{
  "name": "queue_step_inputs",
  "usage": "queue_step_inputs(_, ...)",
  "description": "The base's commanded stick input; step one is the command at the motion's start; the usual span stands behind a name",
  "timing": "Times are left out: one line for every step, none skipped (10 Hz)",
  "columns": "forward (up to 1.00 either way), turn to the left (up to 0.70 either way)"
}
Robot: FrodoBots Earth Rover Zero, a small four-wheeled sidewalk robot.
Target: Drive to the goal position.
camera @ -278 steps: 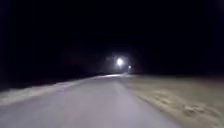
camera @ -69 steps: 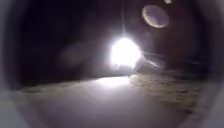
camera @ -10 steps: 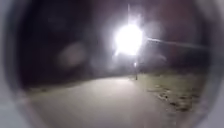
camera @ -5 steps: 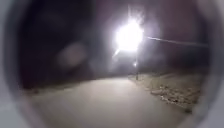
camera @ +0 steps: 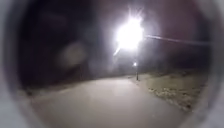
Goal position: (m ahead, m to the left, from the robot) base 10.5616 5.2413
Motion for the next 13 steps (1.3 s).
queue_step_inputs(0.85, 0.00)
queue_step_inputs(0.85, 0.00)
queue_step_inputs(0.85, 0.00)
queue_step_inputs(0.85, 0.00)
queue_step_inputs(0.85, 0.00)
queue_step_inputs(0.85, 0.00)
queue_step_inputs(0.85, 0.00)
queue_step_inputs(0.85, 0.00)
queue_step_inputs(0.85, 0.00)
queue_step_inputs(0.85, 0.00)
queue_step_inputs(0.85, 0.00)
queue_step_inputs(0.85, 0.00)
queue_step_inputs(0.85, 0.00)
